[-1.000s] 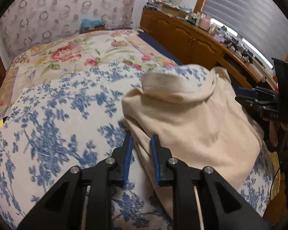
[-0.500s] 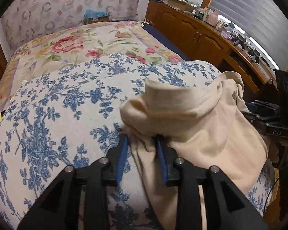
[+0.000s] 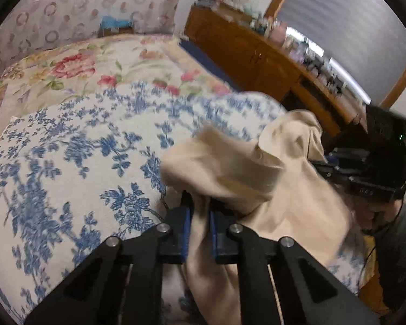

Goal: Fold small clothes
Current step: 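Lift the folded shirt with both tools and carry it toward the yellow plush toy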

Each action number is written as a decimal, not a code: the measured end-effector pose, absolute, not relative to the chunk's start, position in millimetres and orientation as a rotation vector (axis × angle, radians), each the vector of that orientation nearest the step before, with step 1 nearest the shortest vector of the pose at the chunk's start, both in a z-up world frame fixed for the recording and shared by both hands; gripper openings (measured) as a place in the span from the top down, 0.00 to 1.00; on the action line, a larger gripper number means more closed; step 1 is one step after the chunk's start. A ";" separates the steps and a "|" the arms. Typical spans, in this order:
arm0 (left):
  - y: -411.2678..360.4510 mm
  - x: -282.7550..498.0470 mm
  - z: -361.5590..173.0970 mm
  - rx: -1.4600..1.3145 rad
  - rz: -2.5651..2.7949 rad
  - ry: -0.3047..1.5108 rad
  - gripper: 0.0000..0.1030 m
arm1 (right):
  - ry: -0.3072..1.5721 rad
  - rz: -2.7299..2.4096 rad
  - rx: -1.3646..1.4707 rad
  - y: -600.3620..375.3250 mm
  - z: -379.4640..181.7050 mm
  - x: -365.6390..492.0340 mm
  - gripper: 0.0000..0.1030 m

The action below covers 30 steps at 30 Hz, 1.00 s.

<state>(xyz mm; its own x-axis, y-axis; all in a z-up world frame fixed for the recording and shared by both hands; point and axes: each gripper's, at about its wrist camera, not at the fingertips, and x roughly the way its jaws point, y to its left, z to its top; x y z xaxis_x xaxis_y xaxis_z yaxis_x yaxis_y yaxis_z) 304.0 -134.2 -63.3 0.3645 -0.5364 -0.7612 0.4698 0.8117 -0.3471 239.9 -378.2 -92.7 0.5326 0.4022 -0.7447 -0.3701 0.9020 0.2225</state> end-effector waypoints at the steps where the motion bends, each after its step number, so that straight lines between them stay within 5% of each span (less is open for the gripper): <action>1: -128.6 296.9 -54.2 -0.094 -0.653 0.973 0.93 | 0.863 0.467 0.038 -377.1 -84.8 233.7 0.86; 17: 26.8 203.2 22.0 -0.222 -0.448 0.666 0.93 | 0.590 0.655 -0.224 -242.0 25.1 232.0 0.89; 30: 194.1 140.5 -36.6 -0.355 -0.055 0.630 0.93 | 0.584 0.961 -0.579 46.5 10.1 295.2 0.89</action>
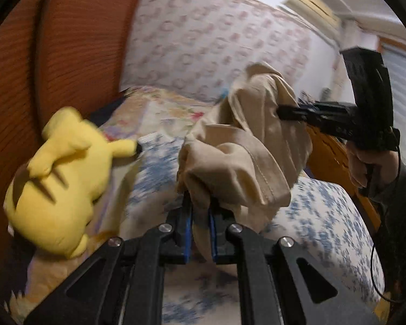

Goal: Fold small clothes
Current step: 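Lift the folded shirt with both tools and carry it toward the yellow plush toy, then lower the folded shirt beside the yellow plush toy and open both tools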

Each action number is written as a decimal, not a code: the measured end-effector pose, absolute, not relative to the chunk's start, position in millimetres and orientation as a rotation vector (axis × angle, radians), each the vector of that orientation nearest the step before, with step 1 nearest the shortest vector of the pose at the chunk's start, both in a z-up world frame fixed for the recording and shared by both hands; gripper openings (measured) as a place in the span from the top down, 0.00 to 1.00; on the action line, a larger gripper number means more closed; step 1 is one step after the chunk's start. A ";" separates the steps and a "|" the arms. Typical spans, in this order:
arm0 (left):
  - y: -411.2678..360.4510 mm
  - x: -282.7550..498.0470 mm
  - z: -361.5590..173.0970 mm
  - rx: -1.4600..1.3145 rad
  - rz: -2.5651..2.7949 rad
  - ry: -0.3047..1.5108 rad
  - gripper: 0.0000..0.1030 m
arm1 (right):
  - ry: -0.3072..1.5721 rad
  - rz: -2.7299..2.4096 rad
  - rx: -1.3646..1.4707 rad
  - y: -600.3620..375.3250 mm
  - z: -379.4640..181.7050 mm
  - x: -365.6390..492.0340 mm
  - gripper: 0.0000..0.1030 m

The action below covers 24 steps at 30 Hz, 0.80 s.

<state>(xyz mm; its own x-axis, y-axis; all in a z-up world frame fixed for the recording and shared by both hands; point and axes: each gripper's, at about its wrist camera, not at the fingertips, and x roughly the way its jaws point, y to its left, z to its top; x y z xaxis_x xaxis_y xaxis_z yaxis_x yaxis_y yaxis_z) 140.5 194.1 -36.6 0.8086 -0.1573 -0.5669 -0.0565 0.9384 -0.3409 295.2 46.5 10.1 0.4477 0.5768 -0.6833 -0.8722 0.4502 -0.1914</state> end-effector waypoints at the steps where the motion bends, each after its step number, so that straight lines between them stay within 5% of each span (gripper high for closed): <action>1: 202.5 137.6 -43.8 -0.374 -0.034 0.634 0.93 | 0.587 0.980 -0.602 68.9 5.2 298.4 0.89; 10: 228.4 135.6 -92.6 -0.419 0.054 0.734 0.92 | 0.642 0.963 -0.567 150.0 -28.2 333.0 0.92; 13: 220.2 123.9 -89.1 -0.354 0.068 0.720 0.92 | 0.660 0.948 -0.491 142.9 -23.3 336.3 0.72; 24: 165.8 93.6 -34.3 -0.121 0.028 0.621 0.82 | 0.639 0.755 -0.298 5.8 -23.0 262.2 0.59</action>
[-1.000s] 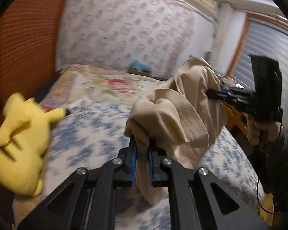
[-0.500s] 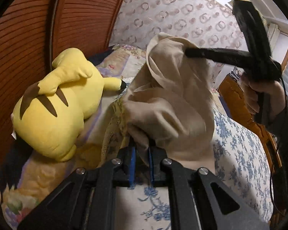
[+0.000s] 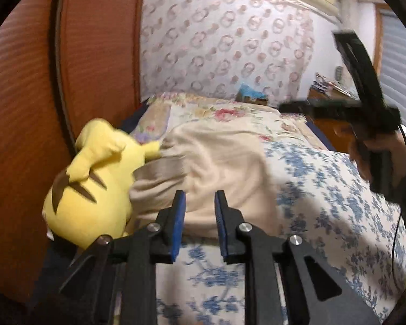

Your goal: Fold small clothes

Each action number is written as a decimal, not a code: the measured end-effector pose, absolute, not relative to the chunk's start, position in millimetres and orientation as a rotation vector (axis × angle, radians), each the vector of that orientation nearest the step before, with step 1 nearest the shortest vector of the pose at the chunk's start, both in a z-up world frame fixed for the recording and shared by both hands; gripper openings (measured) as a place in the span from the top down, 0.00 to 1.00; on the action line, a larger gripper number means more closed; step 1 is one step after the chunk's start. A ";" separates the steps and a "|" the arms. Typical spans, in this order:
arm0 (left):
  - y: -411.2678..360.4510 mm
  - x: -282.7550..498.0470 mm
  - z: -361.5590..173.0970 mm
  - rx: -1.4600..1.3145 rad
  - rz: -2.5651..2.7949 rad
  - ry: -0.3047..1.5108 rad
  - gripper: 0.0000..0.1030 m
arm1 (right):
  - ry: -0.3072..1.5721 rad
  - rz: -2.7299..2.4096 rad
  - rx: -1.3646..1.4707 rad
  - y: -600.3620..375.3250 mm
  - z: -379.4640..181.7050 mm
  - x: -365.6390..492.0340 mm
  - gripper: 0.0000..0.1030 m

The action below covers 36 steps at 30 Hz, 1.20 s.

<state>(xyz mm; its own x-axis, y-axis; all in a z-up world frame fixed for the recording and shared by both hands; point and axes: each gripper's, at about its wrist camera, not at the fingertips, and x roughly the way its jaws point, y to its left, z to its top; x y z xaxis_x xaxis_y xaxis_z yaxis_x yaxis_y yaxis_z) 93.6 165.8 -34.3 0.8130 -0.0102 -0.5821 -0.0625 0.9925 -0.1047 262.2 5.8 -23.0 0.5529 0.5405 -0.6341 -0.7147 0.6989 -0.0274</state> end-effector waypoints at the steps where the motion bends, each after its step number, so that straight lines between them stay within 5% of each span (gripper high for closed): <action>1: 156.3 91.5 -29.8 -0.111 0.007 0.608 0.81 | 0.638 0.741 -0.282 -5.5 -23.5 253.6 0.58; 20: 24.6 66.0 31.4 -0.014 -0.069 0.494 0.81 | 0.458 0.333 -0.028 -207.8 11.5 83.2 0.54; 36: 2.2 46.0 51.3 -0.022 -0.068 0.459 0.81 | 0.409 0.276 0.008 -233.2 18.2 45.4 0.54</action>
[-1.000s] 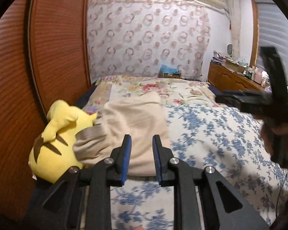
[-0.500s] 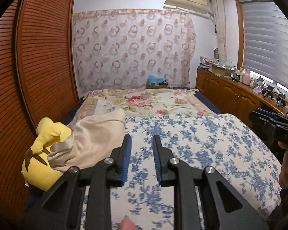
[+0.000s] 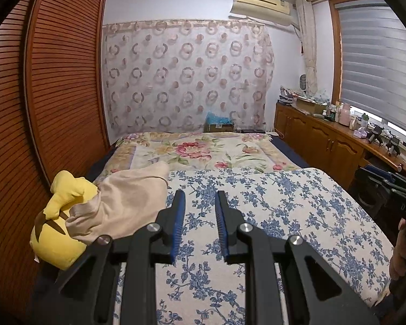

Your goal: Fold small clothes

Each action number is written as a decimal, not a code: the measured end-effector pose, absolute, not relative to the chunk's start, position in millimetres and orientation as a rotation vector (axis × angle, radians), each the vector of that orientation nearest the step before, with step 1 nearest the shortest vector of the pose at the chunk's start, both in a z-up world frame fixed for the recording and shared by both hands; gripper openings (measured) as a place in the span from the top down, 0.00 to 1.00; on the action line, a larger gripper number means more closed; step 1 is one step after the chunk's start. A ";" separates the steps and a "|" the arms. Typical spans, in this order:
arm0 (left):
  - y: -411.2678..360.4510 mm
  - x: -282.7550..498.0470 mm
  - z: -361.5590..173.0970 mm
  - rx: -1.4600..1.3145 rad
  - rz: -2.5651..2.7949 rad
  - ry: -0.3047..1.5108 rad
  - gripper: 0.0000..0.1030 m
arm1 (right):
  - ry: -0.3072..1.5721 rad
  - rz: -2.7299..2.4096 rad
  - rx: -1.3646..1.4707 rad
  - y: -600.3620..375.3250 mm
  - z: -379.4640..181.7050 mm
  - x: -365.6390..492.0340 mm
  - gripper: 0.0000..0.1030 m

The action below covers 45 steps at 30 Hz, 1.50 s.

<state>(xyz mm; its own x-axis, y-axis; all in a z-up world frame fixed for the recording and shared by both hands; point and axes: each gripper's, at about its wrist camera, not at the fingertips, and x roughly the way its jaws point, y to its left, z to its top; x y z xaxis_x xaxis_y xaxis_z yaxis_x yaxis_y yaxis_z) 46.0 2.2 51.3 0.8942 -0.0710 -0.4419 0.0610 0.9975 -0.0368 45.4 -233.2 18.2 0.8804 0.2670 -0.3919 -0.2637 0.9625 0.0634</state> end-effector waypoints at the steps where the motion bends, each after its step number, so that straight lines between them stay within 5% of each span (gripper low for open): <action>1: 1.7 45.0 52.3 -0.021 -0.067 0.455 0.81 | 0.408 0.275 0.009 -232.1 18.5 45.2 0.54; 45: 3.0 30.6 63.1 -0.025 -0.040 0.402 0.81 | 0.397 0.266 0.008 -235.8 21.4 43.7 0.54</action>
